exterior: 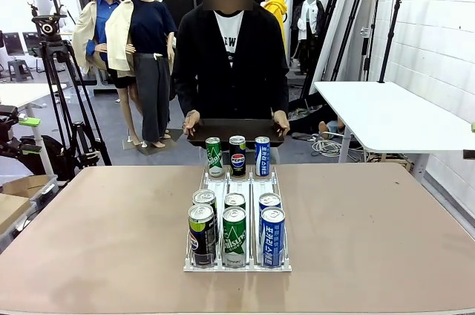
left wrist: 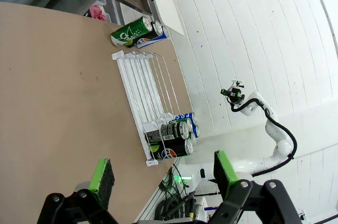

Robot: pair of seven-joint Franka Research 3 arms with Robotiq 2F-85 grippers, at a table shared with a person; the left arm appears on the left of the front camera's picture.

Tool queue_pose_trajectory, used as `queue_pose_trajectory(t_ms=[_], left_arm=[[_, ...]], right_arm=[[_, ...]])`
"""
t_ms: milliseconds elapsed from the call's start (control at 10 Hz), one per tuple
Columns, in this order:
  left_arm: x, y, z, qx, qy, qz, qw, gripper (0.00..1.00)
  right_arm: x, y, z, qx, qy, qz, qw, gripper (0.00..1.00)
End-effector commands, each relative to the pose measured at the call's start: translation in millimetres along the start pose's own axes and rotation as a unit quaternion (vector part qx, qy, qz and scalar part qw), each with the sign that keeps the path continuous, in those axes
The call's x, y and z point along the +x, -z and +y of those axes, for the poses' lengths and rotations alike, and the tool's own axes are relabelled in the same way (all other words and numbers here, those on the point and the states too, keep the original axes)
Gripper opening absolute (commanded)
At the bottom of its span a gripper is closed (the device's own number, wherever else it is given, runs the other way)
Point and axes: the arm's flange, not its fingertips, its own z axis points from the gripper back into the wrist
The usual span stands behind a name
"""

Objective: Retrieve and hand over the desired beverage to the person.
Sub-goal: Pick up a can of the same type that the person held from the Automatic Can Dispenser.

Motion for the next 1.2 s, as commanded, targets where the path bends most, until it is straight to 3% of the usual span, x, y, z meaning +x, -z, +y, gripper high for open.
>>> queue_pose_trajectory(t_ms=[0,700,1100], left_arm=[[0,-1,0,0.004,-0.006,-0.004,1.0,1.0],[0,-1,0,0.004,-0.006,-0.004,1.0,1.0],[0,-1,0,0.004,-0.006,-0.004,1.0,1.0]], right_arm=[[-8,16,18,-0.023,0.009,0.006,1.0,1.0],[-40,98,85,-0.054,-0.029,0.121,0.991,1.0],[-52,142,126,-0.092,-0.067,0.184,0.976,1.0]])
